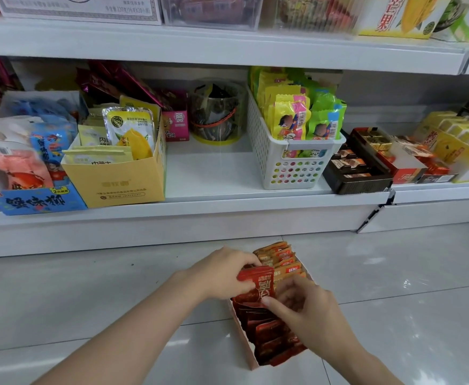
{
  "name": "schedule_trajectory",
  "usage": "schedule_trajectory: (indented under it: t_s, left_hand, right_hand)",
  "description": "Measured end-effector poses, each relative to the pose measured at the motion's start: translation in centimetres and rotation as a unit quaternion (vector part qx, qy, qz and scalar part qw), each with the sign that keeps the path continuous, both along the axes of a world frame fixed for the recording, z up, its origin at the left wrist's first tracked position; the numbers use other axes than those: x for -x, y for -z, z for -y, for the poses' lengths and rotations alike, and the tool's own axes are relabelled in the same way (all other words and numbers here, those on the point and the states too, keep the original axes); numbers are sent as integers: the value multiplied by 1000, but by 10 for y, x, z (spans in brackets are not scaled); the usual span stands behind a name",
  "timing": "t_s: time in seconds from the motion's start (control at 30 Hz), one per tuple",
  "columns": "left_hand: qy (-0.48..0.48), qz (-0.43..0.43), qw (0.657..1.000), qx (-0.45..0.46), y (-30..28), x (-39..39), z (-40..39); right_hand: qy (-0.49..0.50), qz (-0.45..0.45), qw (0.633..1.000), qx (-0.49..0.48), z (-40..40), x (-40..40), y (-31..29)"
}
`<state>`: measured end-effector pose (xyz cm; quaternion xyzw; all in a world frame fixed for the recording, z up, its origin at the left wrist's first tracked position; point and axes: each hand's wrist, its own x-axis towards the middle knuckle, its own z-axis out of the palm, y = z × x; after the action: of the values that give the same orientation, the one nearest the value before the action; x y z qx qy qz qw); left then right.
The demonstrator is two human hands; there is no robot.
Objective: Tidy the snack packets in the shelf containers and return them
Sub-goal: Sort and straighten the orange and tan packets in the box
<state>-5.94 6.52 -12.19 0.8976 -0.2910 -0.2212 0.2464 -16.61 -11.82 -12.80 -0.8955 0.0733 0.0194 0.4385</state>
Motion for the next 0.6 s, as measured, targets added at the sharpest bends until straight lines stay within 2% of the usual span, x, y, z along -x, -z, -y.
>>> schedule_trajectory:
  t_s: [0.1, 0.17, 0.23, 0.43, 0.6]
  left_hand:
    - [-4, 32, 998, -49, 0, 1, 4]
    - [8, 88, 990, -111, 0, 4, 12]
    - [-2, 137, 981, -137, 2, 10, 17]
    - [-62, 145, 984, -80, 4, 17, 2]
    - [-81, 145, 985, -51, -27, 7, -14]
  right_hand:
    - [2, -24, 1000, -9, 0, -3, 0]
    - [-10, -26, 1000, -6, -1, -3, 1]
    - [-15, -23, 1000, -4, 0, -3, 1]
    - [-15, -35, 999, -16, 2, -4, 3]
    - [-38, -55, 997, 23, 0, -6, 3]
